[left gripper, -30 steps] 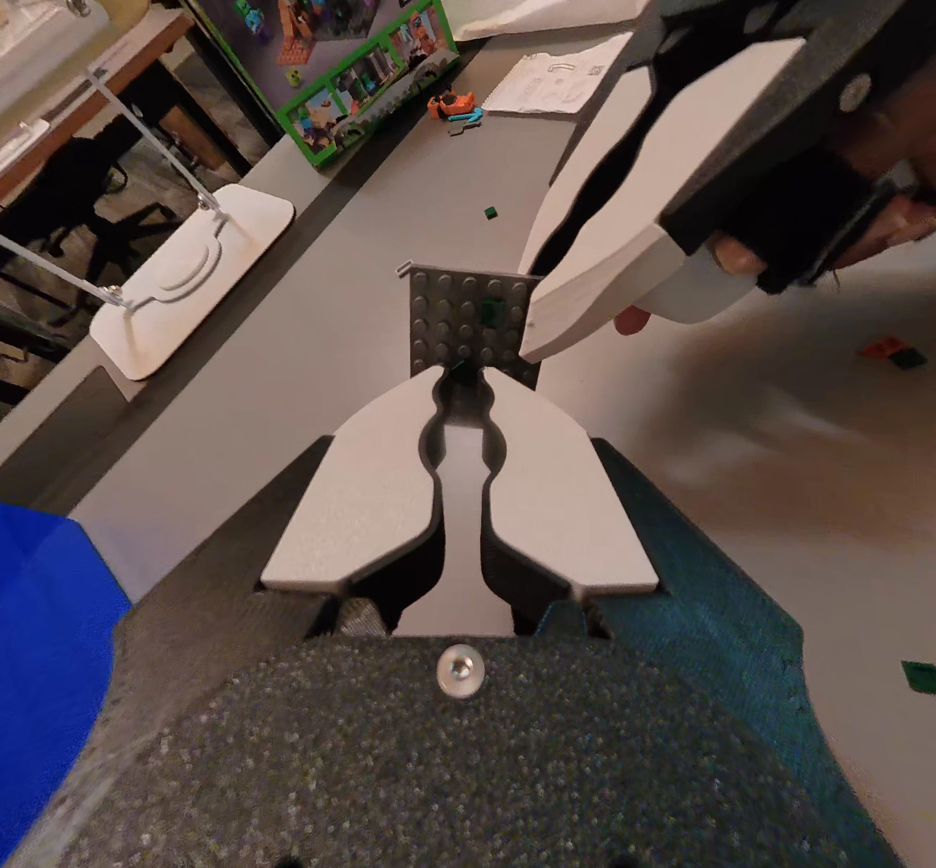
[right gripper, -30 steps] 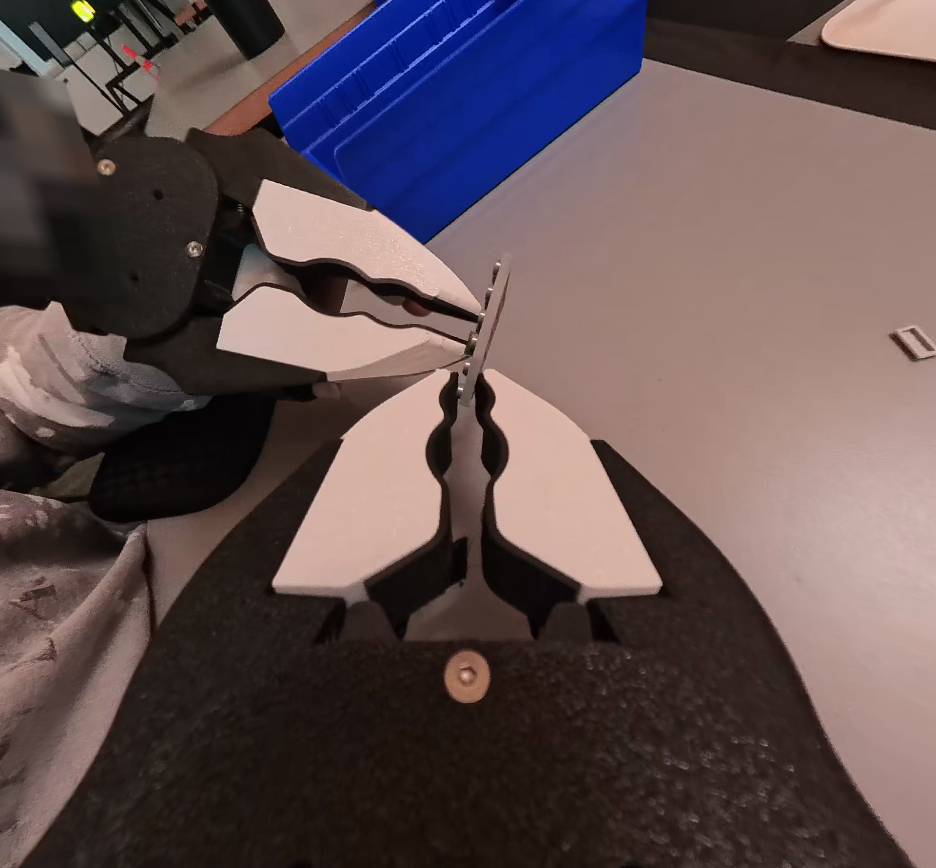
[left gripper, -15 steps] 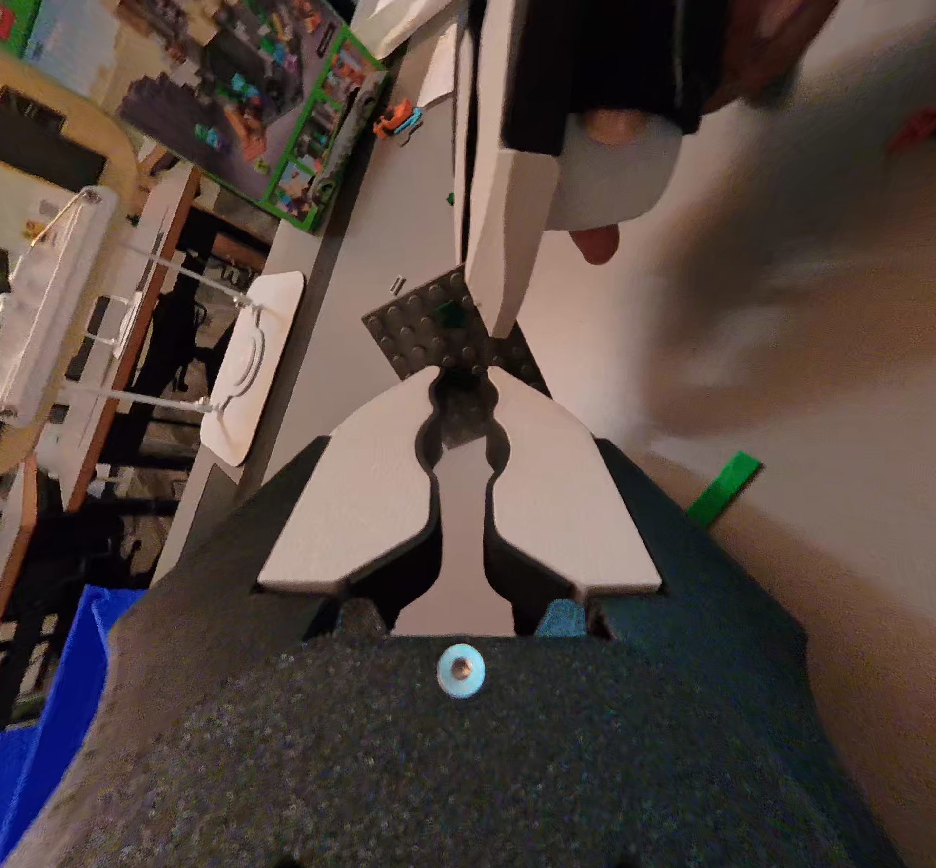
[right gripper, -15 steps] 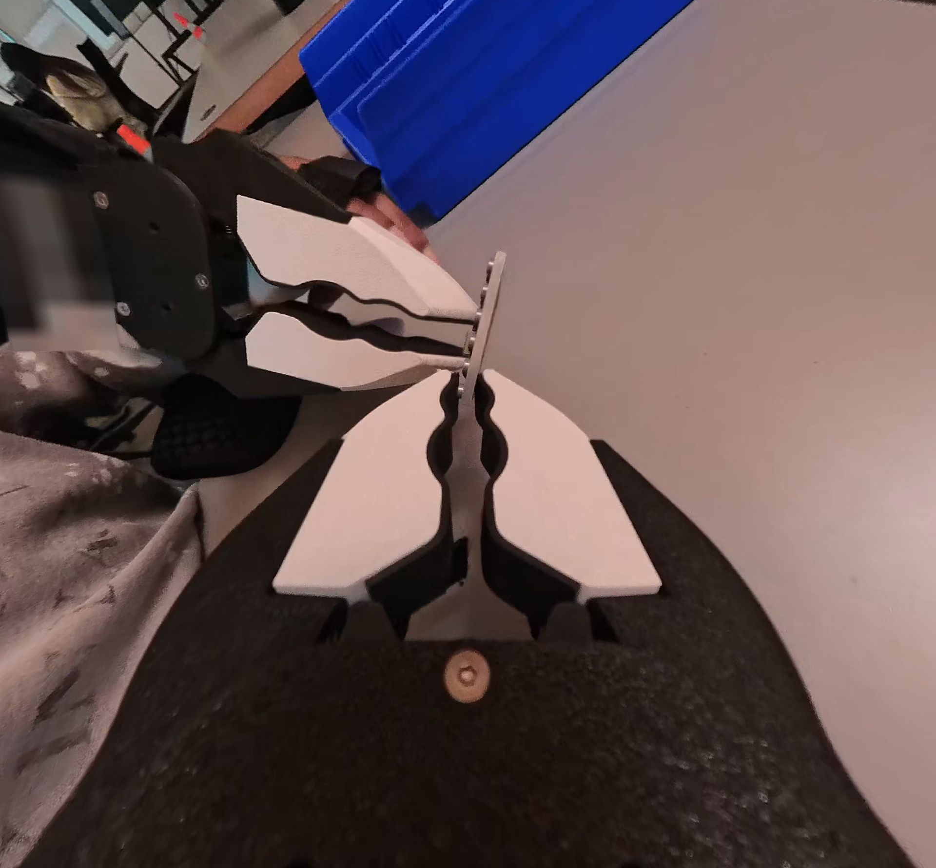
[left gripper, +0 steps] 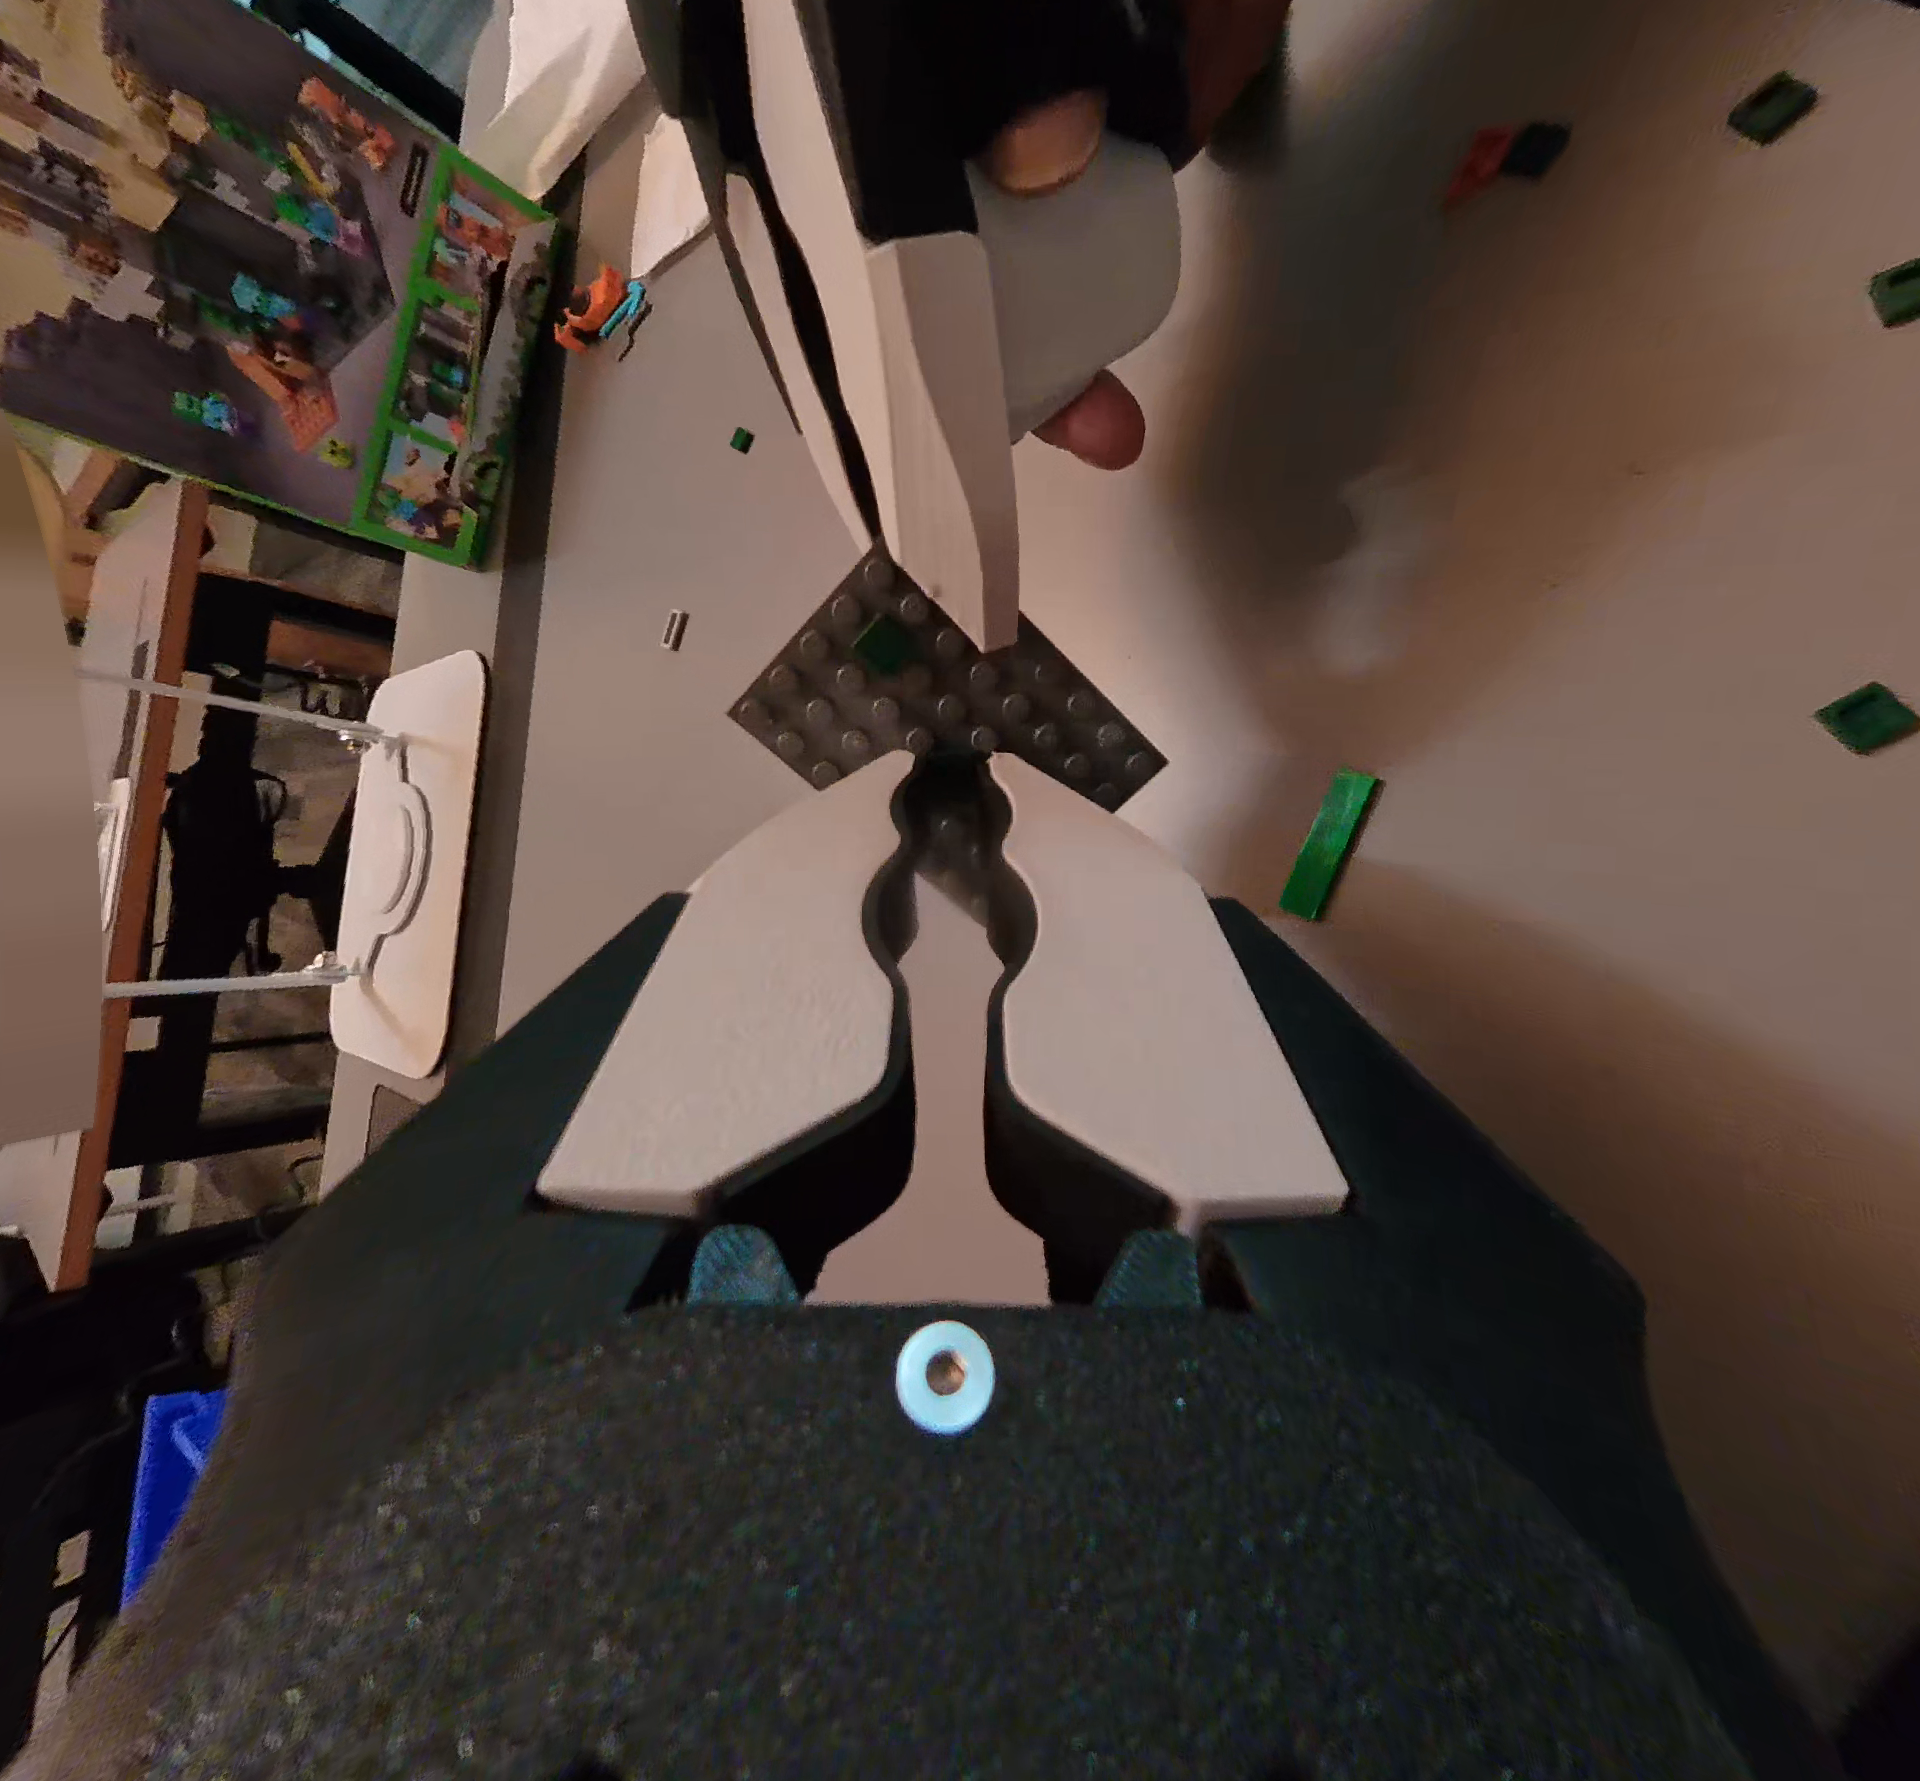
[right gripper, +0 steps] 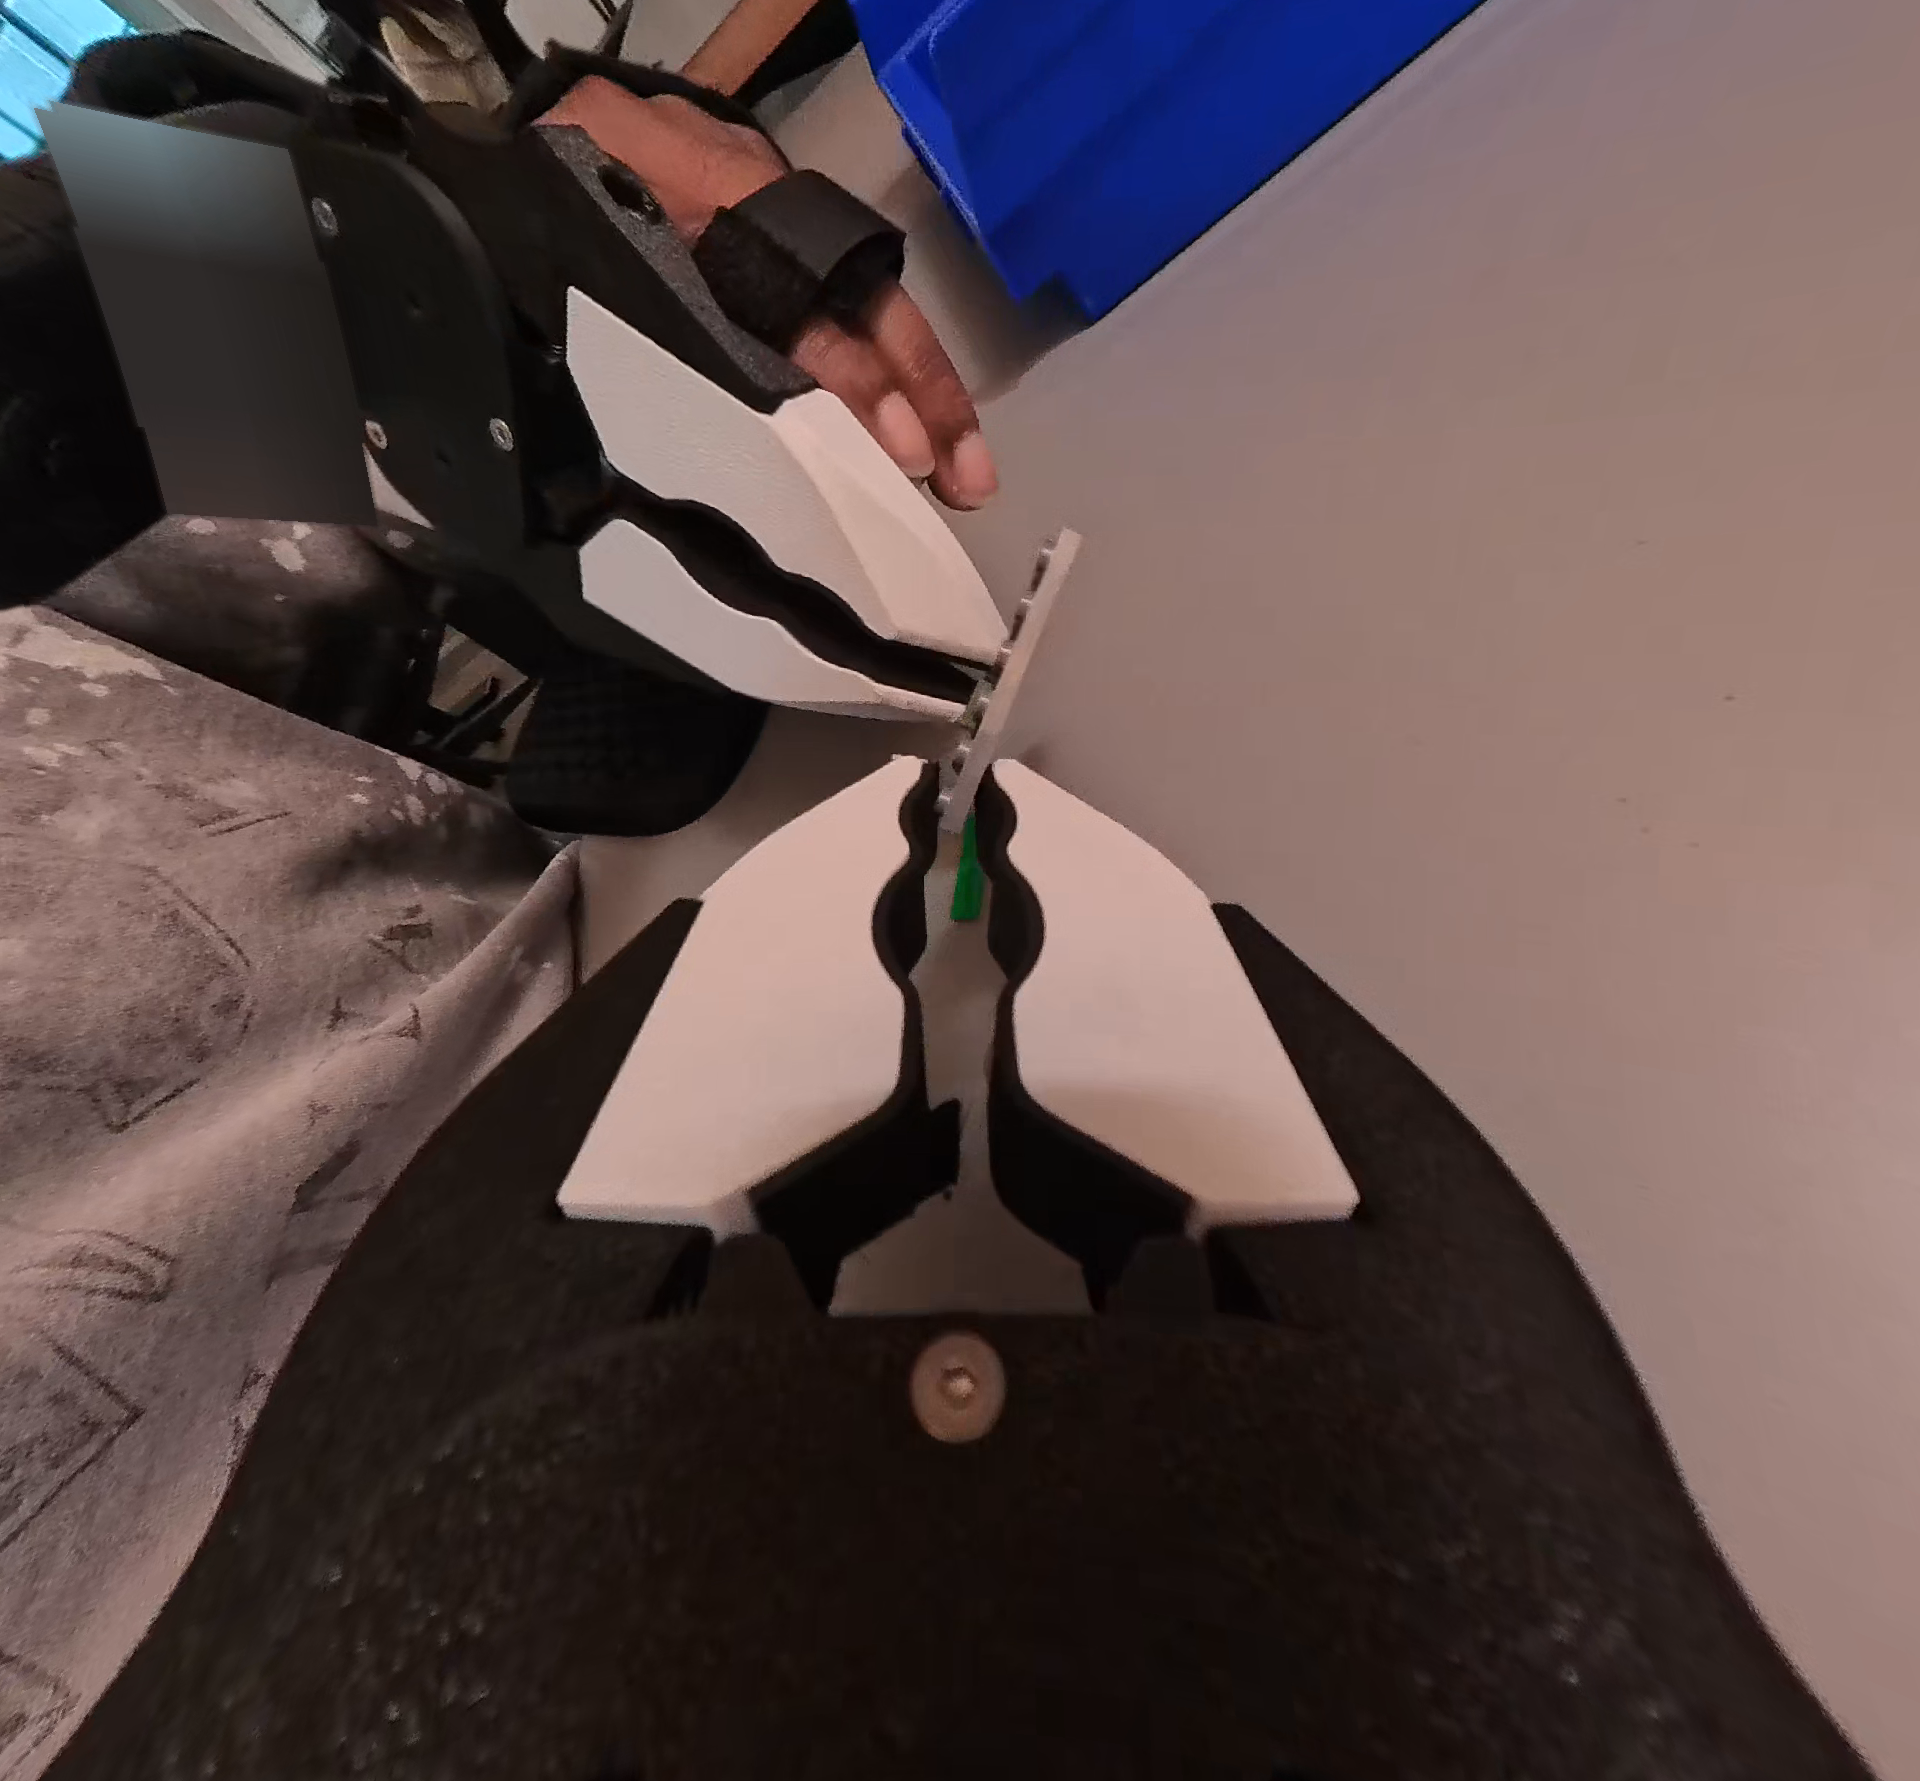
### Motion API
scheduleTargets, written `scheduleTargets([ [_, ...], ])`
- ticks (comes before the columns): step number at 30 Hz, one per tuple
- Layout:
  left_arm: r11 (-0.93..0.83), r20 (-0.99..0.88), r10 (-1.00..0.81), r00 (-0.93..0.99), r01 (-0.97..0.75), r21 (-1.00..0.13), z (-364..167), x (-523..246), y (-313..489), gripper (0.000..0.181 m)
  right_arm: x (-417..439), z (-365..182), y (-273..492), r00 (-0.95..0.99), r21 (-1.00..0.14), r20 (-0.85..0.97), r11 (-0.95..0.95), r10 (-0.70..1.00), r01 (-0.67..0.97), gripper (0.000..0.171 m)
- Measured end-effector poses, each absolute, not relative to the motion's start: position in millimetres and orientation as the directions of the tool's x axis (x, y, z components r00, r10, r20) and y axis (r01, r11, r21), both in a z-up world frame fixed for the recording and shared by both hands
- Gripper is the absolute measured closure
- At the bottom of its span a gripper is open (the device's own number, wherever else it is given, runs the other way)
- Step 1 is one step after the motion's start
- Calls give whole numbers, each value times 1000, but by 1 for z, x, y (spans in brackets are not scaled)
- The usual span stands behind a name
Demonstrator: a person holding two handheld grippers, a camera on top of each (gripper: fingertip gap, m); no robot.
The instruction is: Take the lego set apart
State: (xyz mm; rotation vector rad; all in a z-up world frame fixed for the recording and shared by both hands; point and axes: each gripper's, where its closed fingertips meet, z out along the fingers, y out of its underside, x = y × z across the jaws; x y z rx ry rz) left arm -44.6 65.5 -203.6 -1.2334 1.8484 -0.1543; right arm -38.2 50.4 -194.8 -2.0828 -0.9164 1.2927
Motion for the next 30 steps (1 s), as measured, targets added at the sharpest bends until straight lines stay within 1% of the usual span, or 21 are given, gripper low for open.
scheduleTargets([
  [8,469,-571,-814,-106,-700,-539,-213,-45,60,174,-42,-199,43,268,-714,-583,-641,767,282,164],
  [14,404,-492,-868,-68,-673,-619,-216,-47,55,174,-44,-199,37,225,-733,-570,-613,790,293,163],
  [24,344,-443,-896,-18,-659,-669,-218,-46,53,174,-44,-200,36,206,-738,-579,-614,789,278,163],
  [30,347,-454,-891,-16,-668,-658,-222,-45,52,173,-44,-202,34,199,-748,-562,-596,803,293,163],
])
